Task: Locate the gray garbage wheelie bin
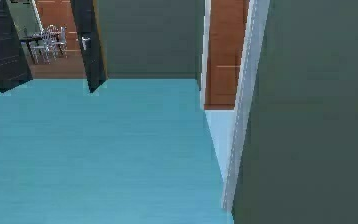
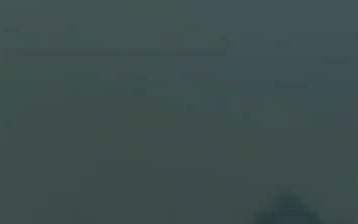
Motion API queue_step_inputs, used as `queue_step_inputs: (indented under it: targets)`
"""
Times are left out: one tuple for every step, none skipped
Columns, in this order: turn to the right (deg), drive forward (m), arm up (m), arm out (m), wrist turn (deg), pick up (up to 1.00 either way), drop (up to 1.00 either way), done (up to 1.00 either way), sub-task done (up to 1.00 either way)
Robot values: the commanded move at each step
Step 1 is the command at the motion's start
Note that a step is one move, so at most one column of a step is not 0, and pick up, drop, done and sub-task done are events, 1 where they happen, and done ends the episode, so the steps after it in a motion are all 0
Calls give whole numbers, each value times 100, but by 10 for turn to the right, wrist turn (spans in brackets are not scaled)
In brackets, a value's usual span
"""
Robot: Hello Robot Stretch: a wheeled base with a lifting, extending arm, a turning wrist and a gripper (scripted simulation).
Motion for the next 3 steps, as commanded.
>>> queue_step_inputs:
  targets:
    - [-450,0,0,0,0,0,0,0,0]
    - [-450,0,0,0,0,0,0,0,0]
    - [-30,0,0,0,0,0,0,0,0]
